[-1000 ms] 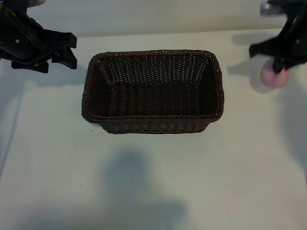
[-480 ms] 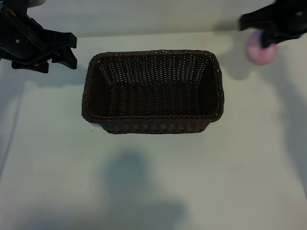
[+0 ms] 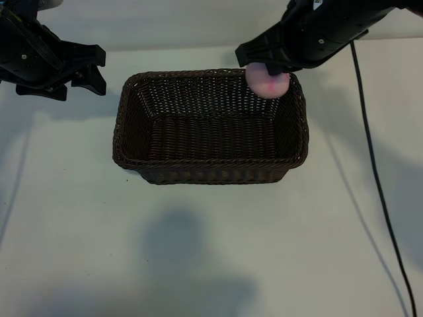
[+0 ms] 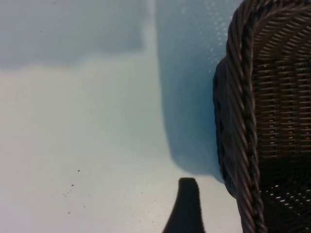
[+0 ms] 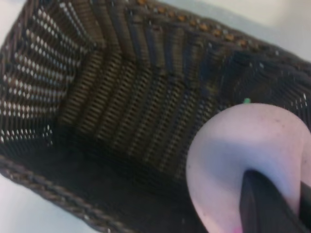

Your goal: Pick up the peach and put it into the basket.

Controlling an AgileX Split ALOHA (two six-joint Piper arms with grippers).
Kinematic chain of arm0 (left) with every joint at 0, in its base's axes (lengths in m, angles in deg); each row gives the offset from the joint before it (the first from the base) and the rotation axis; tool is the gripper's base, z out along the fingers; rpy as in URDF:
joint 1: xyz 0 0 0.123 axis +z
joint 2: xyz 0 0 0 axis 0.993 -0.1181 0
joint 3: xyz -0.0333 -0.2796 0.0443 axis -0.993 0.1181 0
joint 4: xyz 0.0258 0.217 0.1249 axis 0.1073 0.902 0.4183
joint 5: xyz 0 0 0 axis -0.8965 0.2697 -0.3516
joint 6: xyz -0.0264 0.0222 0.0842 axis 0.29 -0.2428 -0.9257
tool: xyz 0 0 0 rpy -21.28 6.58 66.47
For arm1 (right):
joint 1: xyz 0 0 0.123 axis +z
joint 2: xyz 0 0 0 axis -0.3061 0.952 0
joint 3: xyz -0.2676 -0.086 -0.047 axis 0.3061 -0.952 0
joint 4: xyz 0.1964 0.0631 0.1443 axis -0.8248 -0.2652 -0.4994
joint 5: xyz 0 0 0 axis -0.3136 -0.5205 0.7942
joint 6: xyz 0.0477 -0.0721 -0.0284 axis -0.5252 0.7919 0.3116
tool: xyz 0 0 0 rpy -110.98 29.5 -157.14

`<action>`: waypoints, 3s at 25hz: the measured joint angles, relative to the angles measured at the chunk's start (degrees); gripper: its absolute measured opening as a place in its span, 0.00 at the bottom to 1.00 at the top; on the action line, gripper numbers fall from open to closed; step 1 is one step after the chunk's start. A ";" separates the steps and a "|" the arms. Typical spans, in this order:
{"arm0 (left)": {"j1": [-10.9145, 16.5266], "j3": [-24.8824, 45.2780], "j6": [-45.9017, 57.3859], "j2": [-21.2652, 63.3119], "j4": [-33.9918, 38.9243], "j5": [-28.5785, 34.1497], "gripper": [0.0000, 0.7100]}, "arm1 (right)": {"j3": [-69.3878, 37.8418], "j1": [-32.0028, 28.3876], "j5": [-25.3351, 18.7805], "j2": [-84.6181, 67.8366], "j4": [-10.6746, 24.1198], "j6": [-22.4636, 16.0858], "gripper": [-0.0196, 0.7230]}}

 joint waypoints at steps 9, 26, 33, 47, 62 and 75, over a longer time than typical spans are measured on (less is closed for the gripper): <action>0.00 0.00 -0.01 0.00 0.00 0.00 0.83 | 0.29 0.00 2.94 8.89 0.22 1.07 0.08; 0.00 0.00 -0.01 0.00 0.00 0.00 0.83 | 0.76 0.00 3.61 19.14 -1.78 2.75 0.67; 0.00 0.00 -0.07 0.00 0.00 0.00 0.83 | 9.44 0.00 -6.33 19.04 -1.73 2.75 0.81; 0.00 0.00 -0.14 0.00 0.00 0.00 0.83 | 22.39 0.00 -22.29 18.74 5.51 2.49 0.76; 0.00 0.00 -0.09 0.00 0.00 0.05 0.83 | 22.56 -5.72 -22.59 14.07 5.63 1.05 0.76; 0.00 0.00 0.00 0.00 0.00 0.05 0.83 | 22.56 -5.72 -22.64 14.07 5.84 1.05 0.76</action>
